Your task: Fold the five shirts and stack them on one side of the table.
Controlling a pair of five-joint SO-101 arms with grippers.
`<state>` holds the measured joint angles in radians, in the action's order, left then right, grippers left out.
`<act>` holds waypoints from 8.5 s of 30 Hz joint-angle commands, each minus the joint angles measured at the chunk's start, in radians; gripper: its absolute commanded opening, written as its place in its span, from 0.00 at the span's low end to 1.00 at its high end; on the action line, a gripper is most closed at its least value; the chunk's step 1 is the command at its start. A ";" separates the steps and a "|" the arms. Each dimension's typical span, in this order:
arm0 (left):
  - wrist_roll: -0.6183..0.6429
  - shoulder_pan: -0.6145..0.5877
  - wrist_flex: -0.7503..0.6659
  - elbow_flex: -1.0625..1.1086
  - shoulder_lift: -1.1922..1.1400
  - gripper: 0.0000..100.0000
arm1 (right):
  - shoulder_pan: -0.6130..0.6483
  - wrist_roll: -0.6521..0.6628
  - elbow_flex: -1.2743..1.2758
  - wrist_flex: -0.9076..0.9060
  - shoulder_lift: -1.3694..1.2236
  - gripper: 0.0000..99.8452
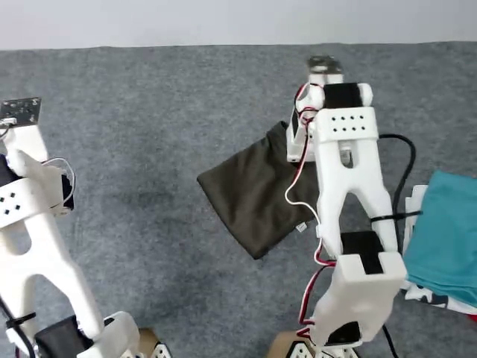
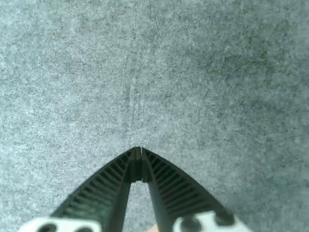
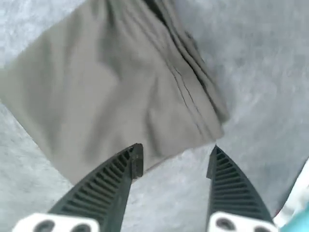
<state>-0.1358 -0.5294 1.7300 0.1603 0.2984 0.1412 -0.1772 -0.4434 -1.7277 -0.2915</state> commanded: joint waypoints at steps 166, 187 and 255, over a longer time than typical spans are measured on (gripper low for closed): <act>-0.006 0.011 -0.014 0.054 0.037 0.01 | -0.937 0.597 0.390 0.217 0.529 0.22; -0.006 0.011 -0.014 0.054 0.035 0.01 | -0.860 0.601 0.687 0.266 0.226 0.01; 0.000 0.130 0.005 0.001 0.420 0.01 | -0.444 0.227 0.677 0.275 0.877 0.01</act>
<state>-0.1358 -0.4388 1.7315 0.1389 0.6130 -0.3621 0.0974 0.1841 -1.4638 0.4818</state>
